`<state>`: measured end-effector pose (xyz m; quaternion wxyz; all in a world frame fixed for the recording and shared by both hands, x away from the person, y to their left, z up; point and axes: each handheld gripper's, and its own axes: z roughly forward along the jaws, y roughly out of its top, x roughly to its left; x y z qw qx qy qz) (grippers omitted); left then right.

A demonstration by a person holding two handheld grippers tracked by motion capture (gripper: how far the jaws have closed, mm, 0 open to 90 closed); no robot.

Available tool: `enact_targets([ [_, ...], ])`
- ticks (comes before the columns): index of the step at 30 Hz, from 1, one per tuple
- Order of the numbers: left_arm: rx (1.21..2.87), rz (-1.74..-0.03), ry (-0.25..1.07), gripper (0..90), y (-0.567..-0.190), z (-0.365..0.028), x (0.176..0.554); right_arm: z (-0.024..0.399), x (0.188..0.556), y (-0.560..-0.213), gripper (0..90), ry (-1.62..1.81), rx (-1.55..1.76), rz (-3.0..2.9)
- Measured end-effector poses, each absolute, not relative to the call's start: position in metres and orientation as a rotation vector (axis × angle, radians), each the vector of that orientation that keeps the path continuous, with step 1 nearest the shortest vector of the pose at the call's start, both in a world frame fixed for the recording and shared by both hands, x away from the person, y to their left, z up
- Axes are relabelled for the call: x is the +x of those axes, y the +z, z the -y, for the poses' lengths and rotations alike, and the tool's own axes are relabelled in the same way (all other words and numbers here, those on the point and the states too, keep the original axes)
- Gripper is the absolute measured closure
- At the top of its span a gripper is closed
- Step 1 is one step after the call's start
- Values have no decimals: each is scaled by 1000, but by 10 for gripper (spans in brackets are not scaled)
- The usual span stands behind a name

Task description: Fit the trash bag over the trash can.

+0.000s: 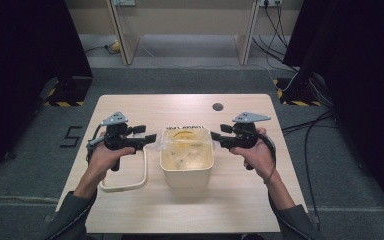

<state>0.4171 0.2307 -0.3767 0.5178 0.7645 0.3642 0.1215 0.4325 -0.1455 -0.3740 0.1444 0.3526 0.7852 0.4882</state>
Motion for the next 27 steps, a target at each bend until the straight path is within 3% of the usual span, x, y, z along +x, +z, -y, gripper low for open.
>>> enact_targets([
  [5, 1858, -845, 264, 374, -384, -223, 412, 124, 421, -379, 456, 1368, 924, -2356],
  [9, 1862, -817, 248, 392, -386, -222, 407, 121, 425, -389, 512, 1307, 911, -2367],
  [13, 1906, -780, 232, 425, -391, -219, 399, 132, 427, -392, 783, 1294, 860, -2354],
  [16, 1921, -740, 219, 477, -397, -219, 392, 136, 420, -390, 831, 1311, 836, -2355],
  [21, 1917, -724, 205, 551, -401, -218, 389, 141, 405, -387, 843, 1323, 816, -2342],
  [24, 1908, -679, 177, 640, -405, -217, 383, 152, 391, -388, 843, 1384, 818, -2330],
  [27, 1903, -651, 194, 657, -406, -218, 380, 160, 385, -390, 848, 1423, 831, -2328],
])
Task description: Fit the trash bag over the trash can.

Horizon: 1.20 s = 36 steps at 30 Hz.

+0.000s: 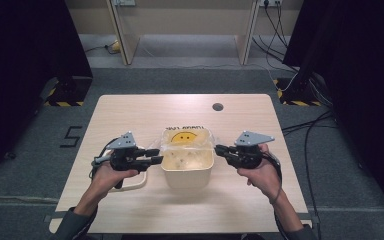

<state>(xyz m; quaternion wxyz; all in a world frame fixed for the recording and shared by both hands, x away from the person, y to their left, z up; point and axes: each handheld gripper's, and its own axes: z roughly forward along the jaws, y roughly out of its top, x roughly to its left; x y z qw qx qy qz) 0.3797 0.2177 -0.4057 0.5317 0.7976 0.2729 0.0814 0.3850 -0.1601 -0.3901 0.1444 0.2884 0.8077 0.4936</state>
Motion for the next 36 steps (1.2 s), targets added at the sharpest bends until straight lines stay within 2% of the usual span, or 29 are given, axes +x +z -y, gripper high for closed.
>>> enact_targets([
  [3, 1876, -663, 180, 624, -408, -222, 376, 175, 380, -396, 845, 1444, 869, -2312],
  [4, 1862, -682, 193, 600, -407, -225, 376, 178, 380, -396, 805, 1456, 879, -2301],
  [5, 1862, -682, 193, 564, -407, -225, 376, 178, 380, -396, 805, 1456, 879, -2301],
  [6, 1841, -699, 199, 564, -406, -227, 375, 180, 381, -396, 734, 1468, 904, -2278],
  [8, 1801, -719, 205, 512, -401, -233, 375, 182, 383, -394, 657, 1454, 922, -2269],
  [9, 1792, -730, 213, 452, -399, -236, 375, 180, 388, -392, 568, 1409, 939, -2259],
  [11, 1795, -727, 225, 419, -396, -240, 377, 178, 389, -393, 544, 1371, 913, -2264],
  [12, 1801, -719, 229, 386, -397, -242, 378, 172, 393, -395, 497, 1315, 855, -2290],
  [14, 1835, -633, 205, 378, -404, -249, 384, 165, 398, -400, 484, 1252, 808, -2321],
  [16, 1838, -633, 203, 381, -408, -251, 386, 163, 400, -402, 494, 1230, 805, -2328],
  [18, 1833, -625, 188, 381, -416, -254, 389, 160, 405, -407, 627, 1185, 762, -2374],
  [19, 1827, -629, 187, 388, -419, -254, 390, 160, 406, -409, 712, 1195, 750, -2390],
  [20, 1838, -623, 178, 418, -422, -253, 392, 161, 407, -410, 757, 1209, 743, -2398],
  [21, 1905, -586, 225, 560, -427, -248, 394, 160, 404, -411, 805, 1237, 720, -2402],
  [22, 1905, -586, 225, 595, -427, -248, 394, 160, 404, -411, 805, 1237, 720, -2402],
  [23, 1947, -534, 253, 668, -430, -242, 395, 158, 396, -412, 839, 1236, 676, -2417],
  [25, 1947, -527, 258, 692, -430, -240, 394, 158, 392, -412, 845, 1226, 653, -2417],
  [27, 1967, -498, 276, 774, -430, -235, 394, 158, 381, -412, 854, 1235, 627, -2409],
  [28, 1973, -493, 289, 774, -430, -232, 393, 158, 381, -412, 854, 1235, 627, -2409],
  [29, 1988, -492, 312, 841, -428, -229, 391, 157, 375, -413, 855, 1230, 597, -2417],
  [31, 1993, -486, 315, 877, -427, -227, 389, 159, 370, -415, 857, 1217, 582, -2420],
  [36, 2026, -421, 342, 887, -424, -223, 374, 162, 358, -423, 859, 1206, 533, -2456],
])
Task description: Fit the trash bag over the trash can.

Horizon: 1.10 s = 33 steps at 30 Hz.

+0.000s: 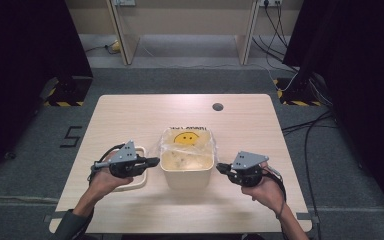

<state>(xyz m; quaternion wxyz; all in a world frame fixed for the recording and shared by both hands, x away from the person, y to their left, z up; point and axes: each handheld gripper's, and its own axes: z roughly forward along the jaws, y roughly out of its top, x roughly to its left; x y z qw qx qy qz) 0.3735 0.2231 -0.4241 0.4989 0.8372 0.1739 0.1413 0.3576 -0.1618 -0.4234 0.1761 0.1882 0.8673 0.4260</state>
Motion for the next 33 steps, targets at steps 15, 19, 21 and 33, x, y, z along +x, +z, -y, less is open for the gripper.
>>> enact_targets([
  [15, 2039, -415, 337, 876, -433, -218, 362, 165, 344, -402, 598, 1253, 680, -2346],
  [19, 2046, -408, 344, 873, -431, -215, 361, 158, 347, -378, 542, 1330, 674, -2285],
  [21, 2051, -403, 349, 870, -430, -215, 360, 135, 355, -367, 488, 1321, 605, -2307],
  [33, 2045, -407, 356, 863, -431, -220, 359, 66, 385, -389, 831, 1052, 394, -2472],
])
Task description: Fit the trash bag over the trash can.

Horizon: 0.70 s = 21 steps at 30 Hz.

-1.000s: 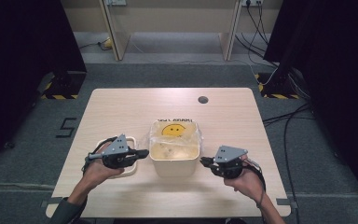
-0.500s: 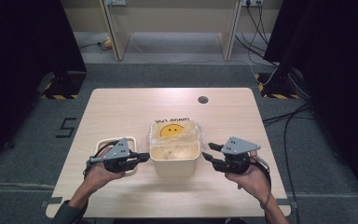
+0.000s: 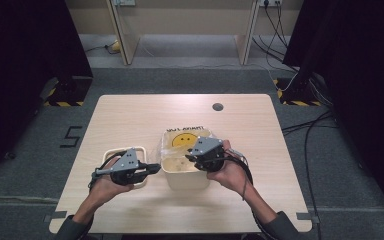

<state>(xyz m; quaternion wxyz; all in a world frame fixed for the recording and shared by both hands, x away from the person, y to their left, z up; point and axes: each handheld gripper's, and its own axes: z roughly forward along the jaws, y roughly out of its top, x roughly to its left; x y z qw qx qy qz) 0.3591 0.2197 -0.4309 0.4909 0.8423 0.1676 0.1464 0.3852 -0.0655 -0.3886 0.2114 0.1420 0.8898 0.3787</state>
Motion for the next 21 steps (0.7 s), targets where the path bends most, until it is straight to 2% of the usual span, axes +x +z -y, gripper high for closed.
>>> enact_targets([
  [2, 2039, -408, 359, 864, -429, -222, 358, 73, 378, -384, 894, 1070, 376, -2461],
  [14, 2035, -372, 376, 847, -425, -225, 348, 85, 332, -365, 900, 1165, 289, -2477],
  [15, 2042, -368, 383, 838, -426, -226, 348, 85, 329, -366, 882, 1164, 291, -2467],
  [16, 2036, -387, 375, 837, -428, -226, 349, 88, 331, -364, 775, 1166, 337, -2407],
  [18, 2030, -393, 365, 839, -428, -226, 350, 88, 341, -361, 670, 1139, 362, -2402],
  [19, 2027, -395, 366, 839, -428, -225, 350, 88, 341, -361, 670, 1139, 362, -2402],
  [20, 2023, -392, 364, 841, -427, -224, 349, 86, 346, -362, 612, 1138, 386, -2410],
  [21, 2013, -390, 361, 842, -425, -223, 349, 78, 355, -365, 490, 1134, 445, -2403],
])
